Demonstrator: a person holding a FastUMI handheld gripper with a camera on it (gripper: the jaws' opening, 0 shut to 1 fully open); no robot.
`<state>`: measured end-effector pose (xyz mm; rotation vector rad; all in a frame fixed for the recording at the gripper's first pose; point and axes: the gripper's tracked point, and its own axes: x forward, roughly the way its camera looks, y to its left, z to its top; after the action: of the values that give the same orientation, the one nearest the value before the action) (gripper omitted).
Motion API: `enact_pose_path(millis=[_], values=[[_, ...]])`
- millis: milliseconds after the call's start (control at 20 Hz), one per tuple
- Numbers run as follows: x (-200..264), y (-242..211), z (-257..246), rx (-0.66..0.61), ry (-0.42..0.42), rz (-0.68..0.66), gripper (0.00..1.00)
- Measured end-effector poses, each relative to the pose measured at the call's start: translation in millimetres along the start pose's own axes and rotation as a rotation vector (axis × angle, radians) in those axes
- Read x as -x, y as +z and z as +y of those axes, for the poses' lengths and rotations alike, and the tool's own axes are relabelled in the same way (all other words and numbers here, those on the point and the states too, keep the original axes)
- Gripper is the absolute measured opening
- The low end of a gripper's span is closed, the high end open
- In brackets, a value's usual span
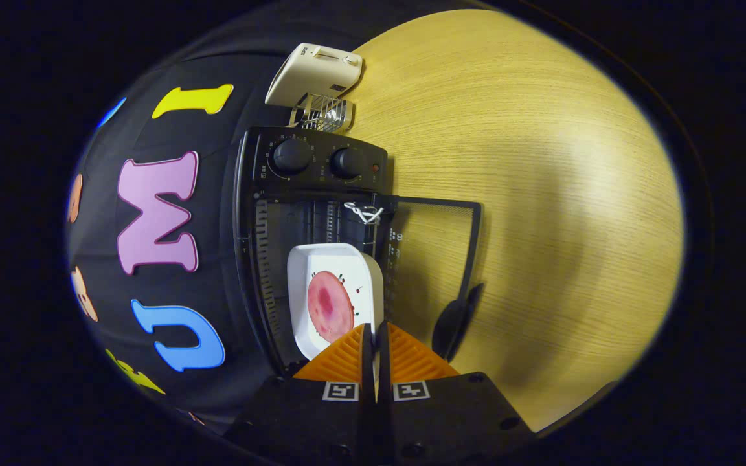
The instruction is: Open the toaster oven, put the food inside, and close the toaster oven door.
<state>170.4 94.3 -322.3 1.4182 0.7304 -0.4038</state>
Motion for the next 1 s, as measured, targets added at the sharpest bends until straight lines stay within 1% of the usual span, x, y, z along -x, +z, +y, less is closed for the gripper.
enact_pose_path(millis=[150, 350, 450, 600, 750, 800, 900, 1000], values=[[-30.2, 0.8, 11.6, -0.047, 0.003, -0.053, 0.05], [-59.7, 3.6, 19.1, -0.069, 0.011, -0.095, 0.05], [-66.7, 2.0, 21.7, -0.072, 0.012, -0.098, 0.05], [-69.5, -1.4, 25.6, -0.068, 0.044, -0.095, 0.05], [-67.8, -8.5, 26.7, -0.079, 0.073, -0.053, 0.13], [-66.6, -11.6, 30.2, -0.079, 0.090, -0.038, 0.13], [-60.5, -16.7, 34.3, -0.059, 0.112, -0.021, 0.26], [-54.6, -21.4, 32.2, -0.048, 0.112, 0.015, 0.71]])
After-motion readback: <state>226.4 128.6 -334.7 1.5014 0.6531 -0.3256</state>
